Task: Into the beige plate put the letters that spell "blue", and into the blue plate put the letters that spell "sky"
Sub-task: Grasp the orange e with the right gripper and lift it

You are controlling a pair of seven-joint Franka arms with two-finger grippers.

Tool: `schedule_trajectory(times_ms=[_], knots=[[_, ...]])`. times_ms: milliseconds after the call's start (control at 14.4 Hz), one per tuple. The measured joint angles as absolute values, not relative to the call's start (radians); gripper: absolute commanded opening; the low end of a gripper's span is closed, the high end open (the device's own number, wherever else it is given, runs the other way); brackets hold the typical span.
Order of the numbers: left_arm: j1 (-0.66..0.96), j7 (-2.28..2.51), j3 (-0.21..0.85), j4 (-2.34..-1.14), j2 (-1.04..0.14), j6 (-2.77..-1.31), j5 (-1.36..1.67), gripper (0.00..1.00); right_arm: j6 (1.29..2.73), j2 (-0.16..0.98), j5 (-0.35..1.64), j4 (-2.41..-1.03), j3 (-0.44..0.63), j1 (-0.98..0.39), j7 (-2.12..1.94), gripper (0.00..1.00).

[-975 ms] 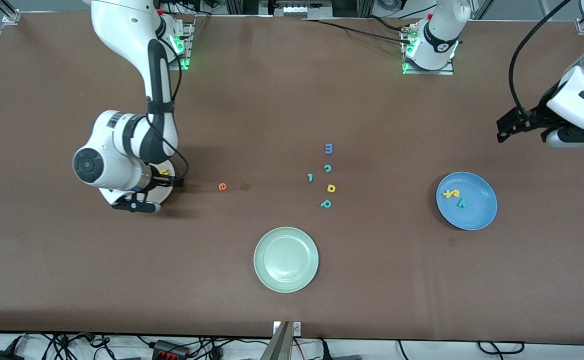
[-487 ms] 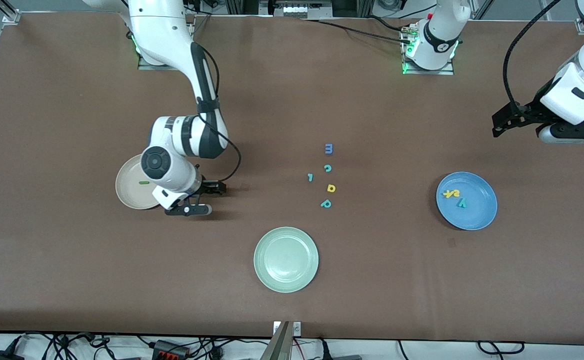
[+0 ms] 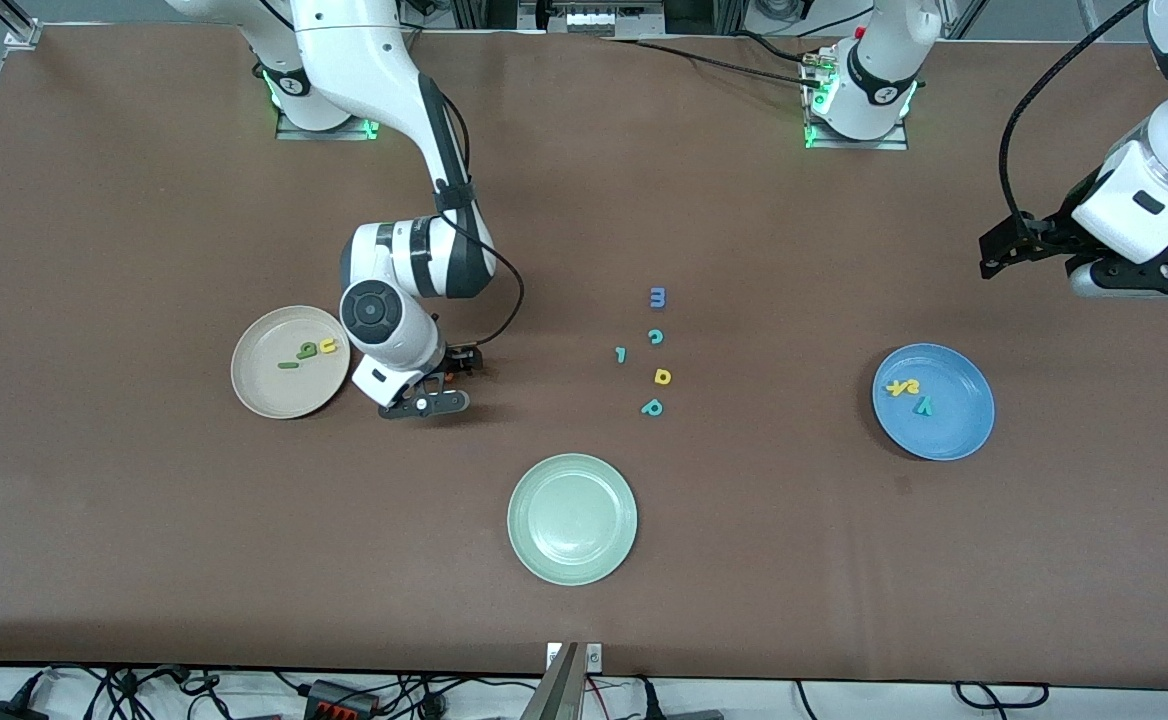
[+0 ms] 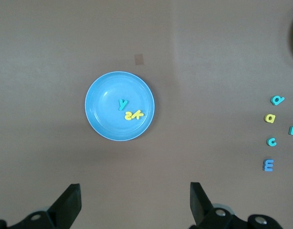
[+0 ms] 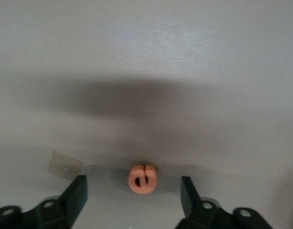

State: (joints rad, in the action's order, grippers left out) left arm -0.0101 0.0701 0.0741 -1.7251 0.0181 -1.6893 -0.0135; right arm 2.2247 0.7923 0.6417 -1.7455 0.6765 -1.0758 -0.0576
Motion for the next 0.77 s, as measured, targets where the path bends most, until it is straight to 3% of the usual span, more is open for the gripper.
schedule_trajectory(times_ms=[139, 418, 766], knots=[[-0.010, 0.070, 0.074, -1.725, 0.018, -1.689, -0.014, 1.00, 2.242, 0.811, 0.642, -1.746, 0.668, -1.076, -0.058, 0.72], [-0.012, 0.071, 0.073, -1.723, 0.019, -1.617, -0.014, 1.00, 2.250, 0.820, 0.642, -1.744, 0.666, -1.075, -0.058, 0.49], [-0.016, 0.071, 0.064, -1.721, 0.023, -1.573, -0.014, 1.00, 2.250, 0.818, 0.642, -1.743, 0.667, -1.075, -0.058, 0.49]])
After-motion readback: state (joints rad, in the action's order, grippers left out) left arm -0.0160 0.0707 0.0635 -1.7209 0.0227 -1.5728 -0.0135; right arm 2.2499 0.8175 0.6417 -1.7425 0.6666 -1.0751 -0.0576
